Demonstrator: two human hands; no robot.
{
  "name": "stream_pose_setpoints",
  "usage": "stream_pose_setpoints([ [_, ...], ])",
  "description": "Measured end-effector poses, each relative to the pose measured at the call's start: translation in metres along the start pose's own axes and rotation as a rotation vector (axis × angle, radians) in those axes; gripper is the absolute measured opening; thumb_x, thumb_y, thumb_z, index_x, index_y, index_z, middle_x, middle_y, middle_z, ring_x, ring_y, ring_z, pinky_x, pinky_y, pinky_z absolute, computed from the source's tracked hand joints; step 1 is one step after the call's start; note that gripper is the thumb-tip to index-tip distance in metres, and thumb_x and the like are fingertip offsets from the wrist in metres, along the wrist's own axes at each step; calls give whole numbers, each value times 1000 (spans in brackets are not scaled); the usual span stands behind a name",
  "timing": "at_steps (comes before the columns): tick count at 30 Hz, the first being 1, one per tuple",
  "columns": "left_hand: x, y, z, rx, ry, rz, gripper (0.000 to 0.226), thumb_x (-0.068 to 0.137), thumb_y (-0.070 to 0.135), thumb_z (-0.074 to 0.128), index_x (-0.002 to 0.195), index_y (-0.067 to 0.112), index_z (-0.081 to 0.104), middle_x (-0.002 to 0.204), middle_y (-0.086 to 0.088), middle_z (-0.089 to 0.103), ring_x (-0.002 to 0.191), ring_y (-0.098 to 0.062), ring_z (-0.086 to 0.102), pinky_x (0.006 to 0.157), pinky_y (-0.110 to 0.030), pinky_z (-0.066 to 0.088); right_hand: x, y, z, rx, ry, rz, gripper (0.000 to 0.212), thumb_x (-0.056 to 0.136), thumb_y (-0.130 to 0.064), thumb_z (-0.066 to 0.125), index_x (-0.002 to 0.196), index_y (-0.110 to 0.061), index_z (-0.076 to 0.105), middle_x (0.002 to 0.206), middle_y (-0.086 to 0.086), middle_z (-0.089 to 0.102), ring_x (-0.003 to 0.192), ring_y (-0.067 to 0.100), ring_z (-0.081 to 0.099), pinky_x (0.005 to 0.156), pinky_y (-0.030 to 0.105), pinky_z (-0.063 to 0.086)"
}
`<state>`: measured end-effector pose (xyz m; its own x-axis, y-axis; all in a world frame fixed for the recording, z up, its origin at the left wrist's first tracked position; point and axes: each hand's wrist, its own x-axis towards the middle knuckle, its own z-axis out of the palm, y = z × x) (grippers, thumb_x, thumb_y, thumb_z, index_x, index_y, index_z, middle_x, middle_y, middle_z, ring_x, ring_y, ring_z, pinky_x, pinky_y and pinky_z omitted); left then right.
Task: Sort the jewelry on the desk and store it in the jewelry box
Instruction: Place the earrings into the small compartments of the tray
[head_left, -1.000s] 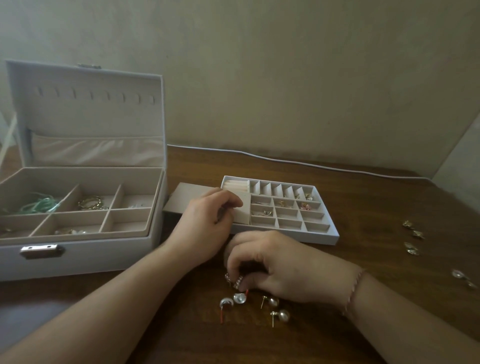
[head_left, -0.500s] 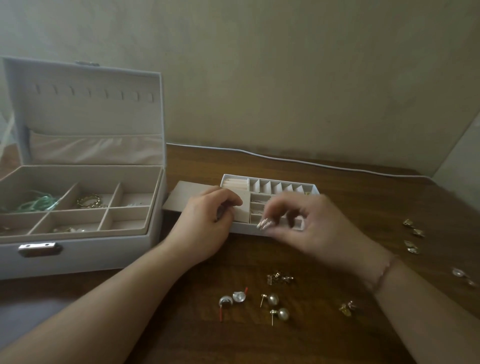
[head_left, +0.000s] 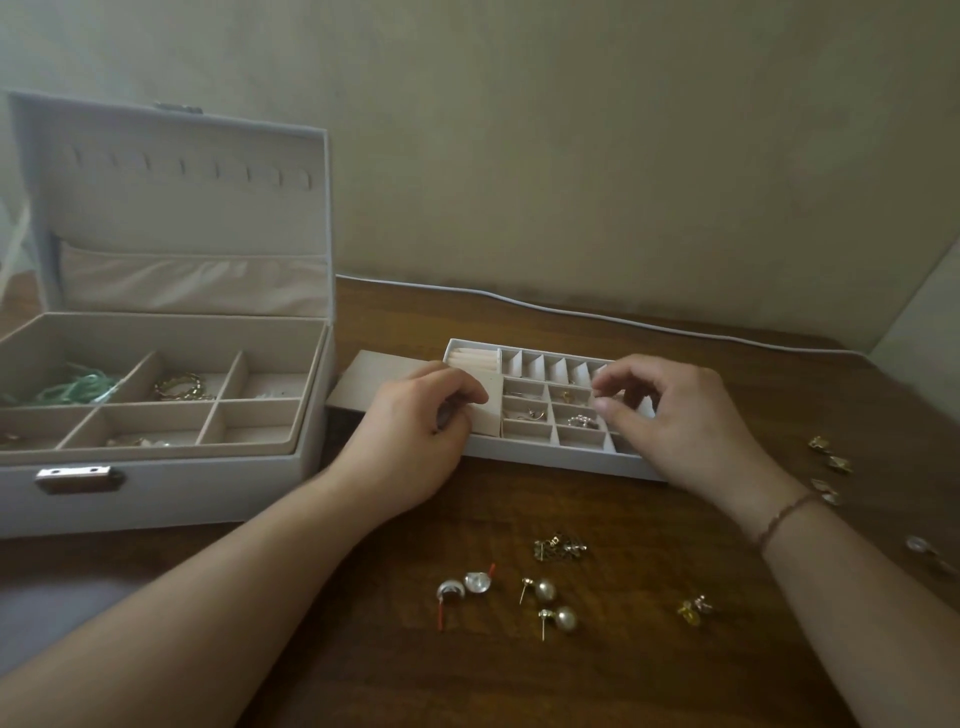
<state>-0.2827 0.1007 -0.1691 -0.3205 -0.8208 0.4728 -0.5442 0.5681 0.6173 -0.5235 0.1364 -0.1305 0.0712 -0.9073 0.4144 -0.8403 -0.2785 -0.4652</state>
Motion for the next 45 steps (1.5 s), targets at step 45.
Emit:
stream_pose_setpoints([
  [45,-1,1,-3,-45,-45,-14,20,95,12,56,107,24,67,108,13,57,100,-1,56,83,-13,50,92,15,28,-105,-241,143,34,90,1,51,100,-24,72,102,-8,64,86,12,63,67,23,54],
])
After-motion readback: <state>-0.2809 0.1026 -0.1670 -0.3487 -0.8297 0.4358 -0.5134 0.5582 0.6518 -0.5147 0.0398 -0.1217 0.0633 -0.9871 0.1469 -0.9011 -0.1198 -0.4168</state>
